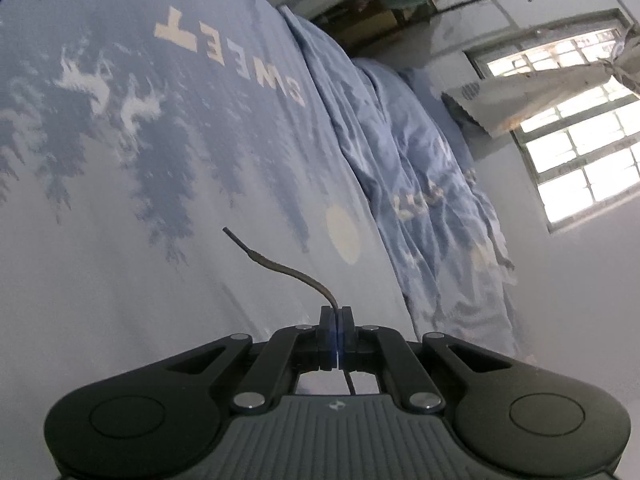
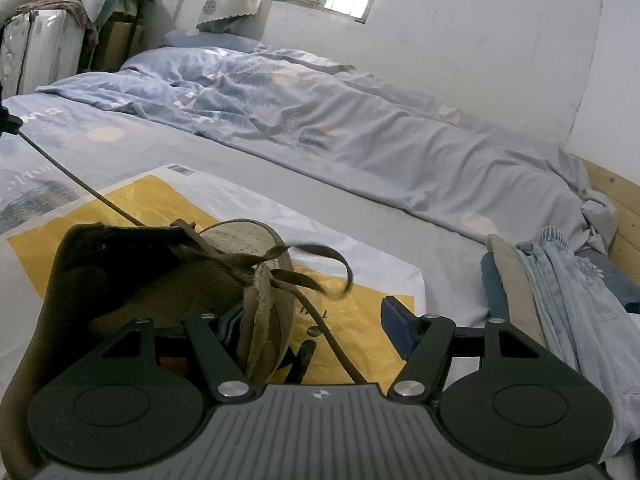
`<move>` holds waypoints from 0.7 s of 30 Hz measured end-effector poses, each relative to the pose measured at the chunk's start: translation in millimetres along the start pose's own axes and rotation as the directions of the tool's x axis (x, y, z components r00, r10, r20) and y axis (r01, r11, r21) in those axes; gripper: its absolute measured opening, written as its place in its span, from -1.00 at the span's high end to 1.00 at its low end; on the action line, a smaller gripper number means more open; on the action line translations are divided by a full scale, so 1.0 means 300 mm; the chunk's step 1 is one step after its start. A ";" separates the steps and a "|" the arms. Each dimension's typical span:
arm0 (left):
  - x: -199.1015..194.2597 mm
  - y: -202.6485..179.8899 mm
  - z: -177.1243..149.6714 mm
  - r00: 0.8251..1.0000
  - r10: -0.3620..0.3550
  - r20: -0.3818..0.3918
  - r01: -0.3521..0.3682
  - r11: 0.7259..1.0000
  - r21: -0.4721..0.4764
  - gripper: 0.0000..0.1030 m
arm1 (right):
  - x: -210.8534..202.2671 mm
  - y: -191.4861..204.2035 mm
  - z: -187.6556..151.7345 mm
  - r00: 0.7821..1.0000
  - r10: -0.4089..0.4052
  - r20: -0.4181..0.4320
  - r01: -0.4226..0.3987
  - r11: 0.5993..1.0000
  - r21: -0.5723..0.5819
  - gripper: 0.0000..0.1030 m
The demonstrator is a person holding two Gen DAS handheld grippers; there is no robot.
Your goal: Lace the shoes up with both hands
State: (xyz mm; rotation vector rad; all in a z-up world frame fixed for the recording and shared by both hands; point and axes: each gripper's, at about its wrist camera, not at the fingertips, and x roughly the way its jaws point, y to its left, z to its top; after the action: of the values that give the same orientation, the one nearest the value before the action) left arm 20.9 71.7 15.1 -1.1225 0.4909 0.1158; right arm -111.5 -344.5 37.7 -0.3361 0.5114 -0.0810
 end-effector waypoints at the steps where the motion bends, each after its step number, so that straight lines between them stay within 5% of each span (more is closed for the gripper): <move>1: -0.005 0.005 0.008 1.000 0.005 0.010 -0.005 1.000 -0.001 1.00 | 0.002 -0.001 0.001 1.000 -0.001 -0.002 0.001 1.000 0.000 -0.31; 21: -0.038 0.078 0.125 0.989 0.118 0.094 -0.120 0.993 0.008 1.00 | 0.031 0.016 0.002 0.999 -0.007 -0.032 0.006 1.000 -0.007 -0.31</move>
State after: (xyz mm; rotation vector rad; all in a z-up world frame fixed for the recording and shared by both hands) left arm 15.0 116.9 13.1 -1.0689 0.4749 0.2674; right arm -103.2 -341.2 32.4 -0.3439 0.5428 -0.0910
